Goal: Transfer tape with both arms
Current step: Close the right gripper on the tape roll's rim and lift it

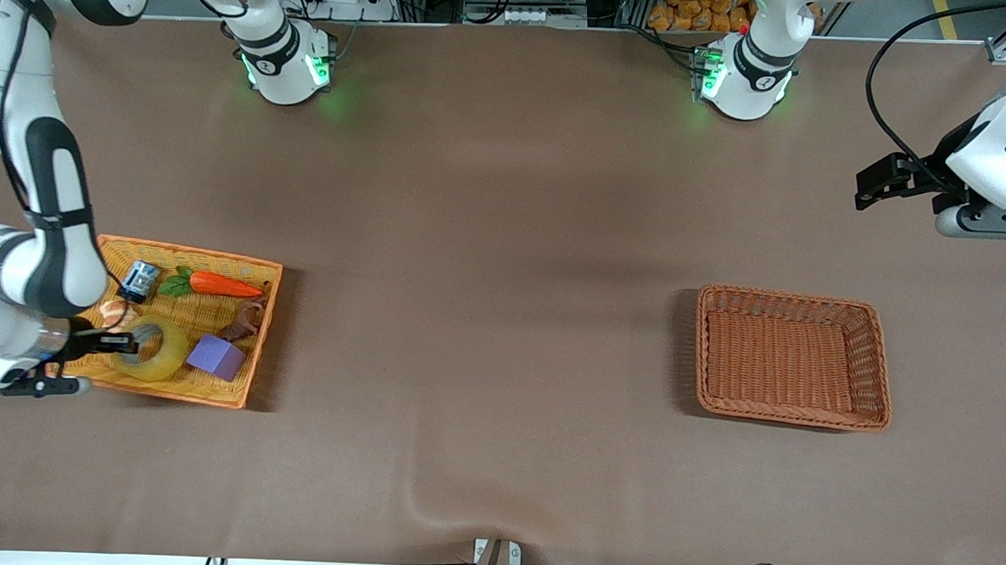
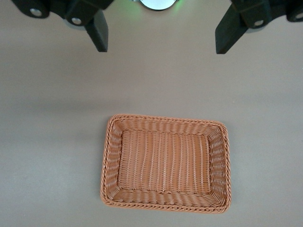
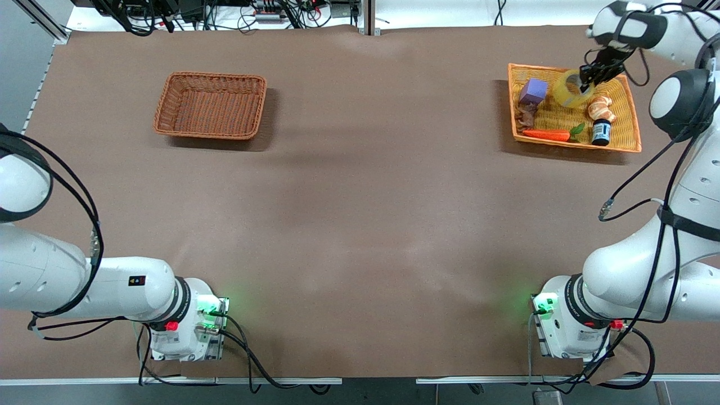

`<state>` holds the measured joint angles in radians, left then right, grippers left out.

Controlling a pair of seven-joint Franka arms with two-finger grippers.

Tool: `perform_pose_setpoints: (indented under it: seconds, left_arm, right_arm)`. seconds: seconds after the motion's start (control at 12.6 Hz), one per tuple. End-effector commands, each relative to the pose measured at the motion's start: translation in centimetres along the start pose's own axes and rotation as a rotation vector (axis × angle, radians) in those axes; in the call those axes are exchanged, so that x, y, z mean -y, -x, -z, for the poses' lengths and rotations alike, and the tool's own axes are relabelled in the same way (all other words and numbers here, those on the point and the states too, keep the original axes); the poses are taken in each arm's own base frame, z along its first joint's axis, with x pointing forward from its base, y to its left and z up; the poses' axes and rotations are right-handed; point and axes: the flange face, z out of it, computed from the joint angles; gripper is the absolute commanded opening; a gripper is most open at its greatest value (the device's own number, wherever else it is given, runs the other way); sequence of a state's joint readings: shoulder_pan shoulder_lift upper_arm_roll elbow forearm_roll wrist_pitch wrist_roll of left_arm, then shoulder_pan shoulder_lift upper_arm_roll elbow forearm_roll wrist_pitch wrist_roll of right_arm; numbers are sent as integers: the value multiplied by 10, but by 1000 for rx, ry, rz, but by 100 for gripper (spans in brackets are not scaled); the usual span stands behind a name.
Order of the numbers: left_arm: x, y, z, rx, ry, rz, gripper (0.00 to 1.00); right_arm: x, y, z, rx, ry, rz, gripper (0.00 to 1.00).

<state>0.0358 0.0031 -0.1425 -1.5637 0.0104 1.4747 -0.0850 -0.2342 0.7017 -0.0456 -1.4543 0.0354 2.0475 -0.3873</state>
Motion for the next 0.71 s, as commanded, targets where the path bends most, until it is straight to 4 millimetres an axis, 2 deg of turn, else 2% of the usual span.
perform_pose_setpoints:
  seconds: [0.0,0.08,0.16,0.32,0.4,0.55,0.63]
  left_arm:
    - [-1,2,0,0,22,-10,100]
    - [-1,2,0,-1,22,-10,100]
    - [-1,2,1,-4,22,-10,100]
    - [-1,2,1,-4,22,-11,100]
    - [-2,1,0,-3,22,-13,100]
    - [-2,1,0,-4,22,-11,100]
    - [-2,1,0,-4,22,-11,100]
  right_arm:
    - [9,-3,78,2,-28,58,0]
    - [19,-3,103,-3,-27,71,0]
    - [40,-4,124,-8,-20,95,0]
    - [91,-5,169,-47,-6,140,0]
    - [121,-6,181,-43,-5,120,0]
    - [192,-7,182,19,-21,13,0]
    - [236,-7,180,45,-21,-31,0]
